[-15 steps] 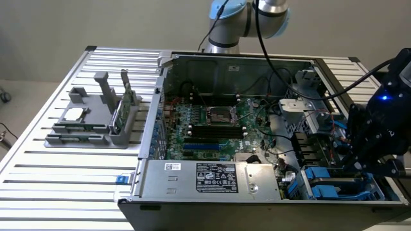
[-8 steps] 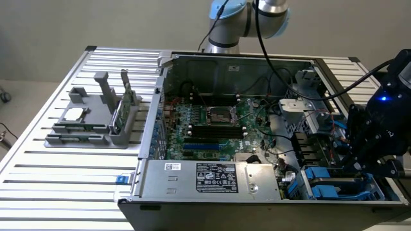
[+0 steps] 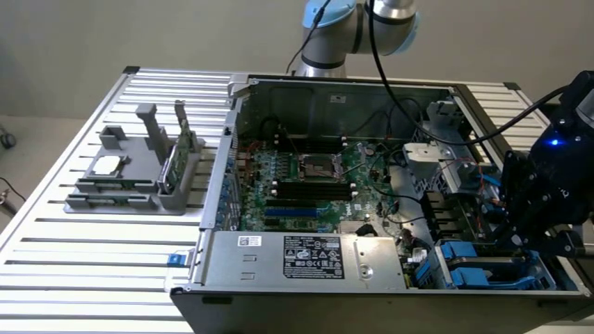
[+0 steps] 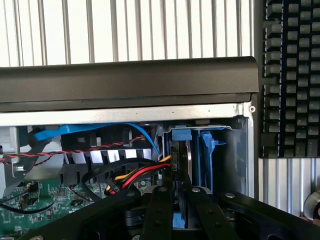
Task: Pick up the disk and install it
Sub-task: 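Insert the first disk wire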
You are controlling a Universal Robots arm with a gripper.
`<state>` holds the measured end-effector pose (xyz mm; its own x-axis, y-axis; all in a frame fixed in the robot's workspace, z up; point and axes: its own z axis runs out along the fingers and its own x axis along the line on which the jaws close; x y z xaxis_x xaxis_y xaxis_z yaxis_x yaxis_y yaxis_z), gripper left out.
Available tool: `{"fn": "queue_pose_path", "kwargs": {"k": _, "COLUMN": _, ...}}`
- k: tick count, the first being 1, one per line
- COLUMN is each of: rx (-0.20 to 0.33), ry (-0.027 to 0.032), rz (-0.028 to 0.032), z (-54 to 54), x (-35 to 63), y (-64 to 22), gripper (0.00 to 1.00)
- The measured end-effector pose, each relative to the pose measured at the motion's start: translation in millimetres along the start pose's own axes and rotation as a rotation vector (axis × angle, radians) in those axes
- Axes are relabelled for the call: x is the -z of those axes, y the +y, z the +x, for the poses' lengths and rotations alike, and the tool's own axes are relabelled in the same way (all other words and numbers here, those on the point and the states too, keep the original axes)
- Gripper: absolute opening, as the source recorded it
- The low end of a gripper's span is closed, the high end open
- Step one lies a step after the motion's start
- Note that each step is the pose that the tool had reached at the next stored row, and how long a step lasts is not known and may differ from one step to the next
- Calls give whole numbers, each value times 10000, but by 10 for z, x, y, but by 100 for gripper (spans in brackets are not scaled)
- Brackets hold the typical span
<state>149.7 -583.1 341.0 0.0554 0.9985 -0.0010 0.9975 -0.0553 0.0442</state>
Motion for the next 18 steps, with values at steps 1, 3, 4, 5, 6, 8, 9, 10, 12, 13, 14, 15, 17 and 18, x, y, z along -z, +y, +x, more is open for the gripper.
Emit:
{"fn": "queue_pose_path", "kwargs": {"k": 1, "rx": 0, "ry": 1, "rz": 0, "z": 1, "x": 0, "y": 0, "gripper": 16}}
{"fn": "queue_pose_path", "kwargs": {"k": 3, "rx": 0, "ry": 1, "rz": 1, "z": 1, "x": 2, "y": 0, "gripper": 16}}
{"fn": "queue_pose_path", "kwargs": {"k": 4, "rx": 0, "ry": 0, "rz": 1, "z": 2, "x": 3, "y": -2, "gripper": 16}}
{"fn": "queue_pose_path", "kwargs": {"k": 5, "rx": 0, "ry": -1, "rz": 0, "z": 4, "x": 3, "y": -4, "gripper": 16}}
{"fn": "queue_pose_path", "kwargs": {"k": 6, "rx": 0, "ry": -1, "rz": 1, "z": 6, "x": 3, "y": -6, "gripper": 16}}
{"fn": "queue_pose_path", "kwargs": {"k": 8, "rx": 0, "ry": 0, "rz": 1, "z": 7, "x": 3, "y": -9, "gripper": 16}}
{"fn": "queue_pose_path", "kwargs": {"k": 9, "rx": 0, "ry": -1, "rz": 1, "z": 7, "x": 3, "y": -11, "gripper": 16}}
{"fn": "queue_pose_path", "kwargs": {"k": 10, "rx": 0, "ry": -1, "rz": 1, "z": 7, "x": 3, "y": -11, "gripper": 16}}
{"fn": "queue_pose_path", "kwargs": {"k": 12, "rx": 1, "ry": -2, "rz": 1, "z": 3, "x": 4, "y": -11, "gripper": 16}}
{"fn": "queue_pose_path", "kwargs": {"k": 13, "rx": 0, "ry": -2, "rz": 1, "z": 1, "x": 3, "y": -11, "gripper": 16}}
{"fn": "queue_pose_path", "kwargs": {"k": 14, "rx": 0, "ry": 0, "rz": 1, "z": -1, "x": 2, "y": -11, "gripper": 16}}
{"fn": "queue_pose_path", "kwargs": {"k": 15, "rx": 1, "ry": -1, "rz": 1, "z": -1, "x": 2, "y": -10, "gripper": 16}}
{"fn": "queue_pose_path", "kwargs": {"k": 17, "rx": 0, "ry": -4, "rz": 1, "z": -1, "x": 0, "y": -11, "gripper": 16}}
{"fn": "queue_pose_path", "kwargs": {"k": 18, "rx": 1, "ry": -3, "rz": 1, "z": -2, "x": -2, "y": -11, "gripper": 16}}
